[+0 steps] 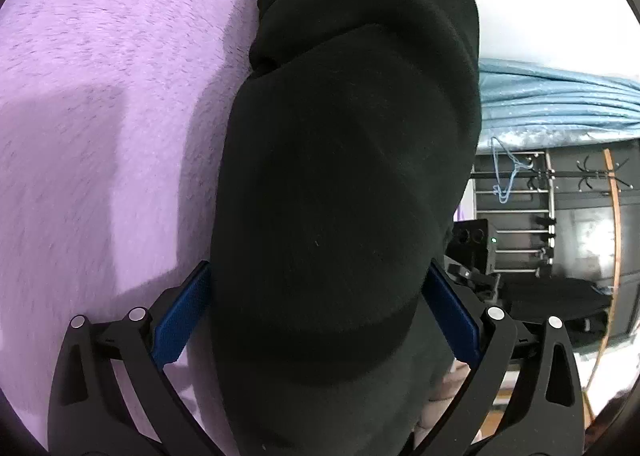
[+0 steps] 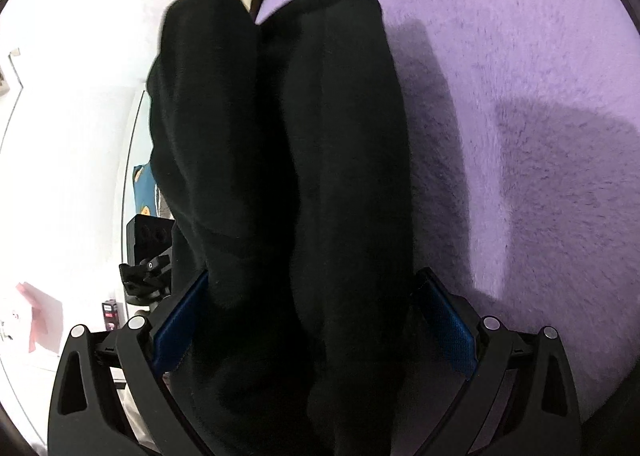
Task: Fold large clothes
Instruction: 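Grasp the end of the folded jacket with both grippers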
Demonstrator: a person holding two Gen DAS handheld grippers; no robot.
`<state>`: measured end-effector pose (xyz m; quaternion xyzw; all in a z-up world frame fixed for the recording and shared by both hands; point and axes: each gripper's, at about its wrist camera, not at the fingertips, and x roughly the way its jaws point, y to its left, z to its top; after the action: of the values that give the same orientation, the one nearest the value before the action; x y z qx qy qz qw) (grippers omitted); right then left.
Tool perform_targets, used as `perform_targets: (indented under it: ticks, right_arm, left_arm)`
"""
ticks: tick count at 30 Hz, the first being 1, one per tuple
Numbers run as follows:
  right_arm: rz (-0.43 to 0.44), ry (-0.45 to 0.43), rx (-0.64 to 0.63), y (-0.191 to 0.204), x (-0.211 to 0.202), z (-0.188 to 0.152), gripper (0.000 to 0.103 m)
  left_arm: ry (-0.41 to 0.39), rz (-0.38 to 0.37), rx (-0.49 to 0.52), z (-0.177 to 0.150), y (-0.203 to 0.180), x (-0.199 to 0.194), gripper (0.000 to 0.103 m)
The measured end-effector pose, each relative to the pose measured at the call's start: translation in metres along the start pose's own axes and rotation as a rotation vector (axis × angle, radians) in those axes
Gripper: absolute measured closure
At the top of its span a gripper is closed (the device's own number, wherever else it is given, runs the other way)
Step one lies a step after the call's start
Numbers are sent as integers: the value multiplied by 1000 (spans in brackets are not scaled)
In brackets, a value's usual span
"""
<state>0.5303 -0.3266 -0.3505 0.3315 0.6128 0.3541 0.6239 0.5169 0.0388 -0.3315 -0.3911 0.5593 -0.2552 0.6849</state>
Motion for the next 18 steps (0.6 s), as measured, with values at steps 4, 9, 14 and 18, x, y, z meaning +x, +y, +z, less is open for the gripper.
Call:
perform_targets:
  ticks: [4, 9, 14, 18]
  right_arm:
    - [12, 28, -4, -1, 1, -3, 6]
    - [61, 54, 11, -5, 9, -7, 5]
    - [162, 106, -10, 1, 17, -15, 17]
    - [170, 120, -12, 5, 24, -23, 26]
  left_arm:
    - [25, -6, 18, 8, 2, 6, 6]
    - [44, -11, 31, 13, 1, 11, 6]
    - [46, -3, 46, 12, -1, 11, 12]
    - [26, -19, 43, 8, 2, 6, 20]
